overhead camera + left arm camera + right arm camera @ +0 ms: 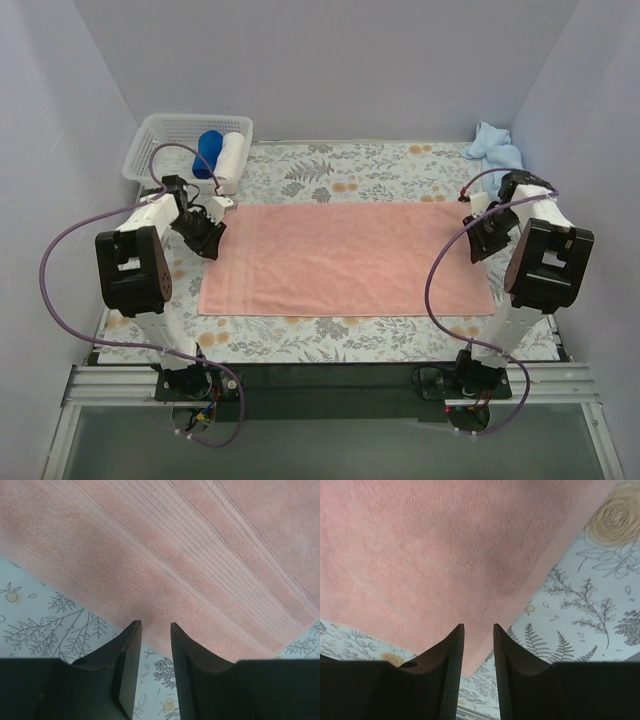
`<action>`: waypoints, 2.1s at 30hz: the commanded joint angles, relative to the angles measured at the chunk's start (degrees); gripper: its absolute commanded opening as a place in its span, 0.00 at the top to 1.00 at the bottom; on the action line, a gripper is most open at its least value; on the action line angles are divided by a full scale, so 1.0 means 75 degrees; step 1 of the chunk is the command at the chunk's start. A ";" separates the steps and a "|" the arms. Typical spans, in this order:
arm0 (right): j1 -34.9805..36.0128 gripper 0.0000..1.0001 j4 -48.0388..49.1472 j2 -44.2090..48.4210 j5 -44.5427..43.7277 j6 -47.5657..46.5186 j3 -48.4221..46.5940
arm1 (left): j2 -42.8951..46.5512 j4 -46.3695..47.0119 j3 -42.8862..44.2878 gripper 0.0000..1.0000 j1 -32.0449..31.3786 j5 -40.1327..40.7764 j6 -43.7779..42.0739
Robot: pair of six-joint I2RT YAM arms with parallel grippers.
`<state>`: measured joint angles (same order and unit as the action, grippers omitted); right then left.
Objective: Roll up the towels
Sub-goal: Fold the towel
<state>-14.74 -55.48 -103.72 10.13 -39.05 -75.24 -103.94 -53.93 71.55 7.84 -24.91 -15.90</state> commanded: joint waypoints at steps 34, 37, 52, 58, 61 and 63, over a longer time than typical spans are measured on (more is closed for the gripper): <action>0.0067 0.68 0.2053 -0.3525 0.1134 0.2182 -0.4675 | 0.1226 0.6534 -0.1618 0.39 0.1135 -0.3699 0.4229; 0.0172 0.67 0.2136 -0.3747 0.1099 0.2206 -0.4780 | 0.1144 0.6558 -0.1665 0.39 0.1147 -0.3664 0.4323; 0.0395 0.80 0.2277 -0.4065 0.0958 0.2218 -0.4804 | 0.0723 0.8292 -0.2590 0.30 0.1158 -0.2597 0.6385; 0.0395 0.98 0.2253 -0.3924 0.0818 0.2066 -0.4663 | 0.0359 0.8890 -0.2790 0.32 0.1147 -0.2387 0.6784; 0.0395 0.99 0.2253 -0.3843 0.0770 0.2077 -0.4640 | 0.0183 0.9241 -0.2790 0.36 0.1158 -0.2199 0.7017; 0.0395 0.99 0.2253 -0.3784 0.0782 0.2077 -0.4616 | 0.0078 0.9568 -0.2790 0.38 0.1158 -0.2047 0.7112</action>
<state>-11.97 -38.81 -133.60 17.28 -22.79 -110.39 -103.37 12.08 51.00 16.38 -42.57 35.09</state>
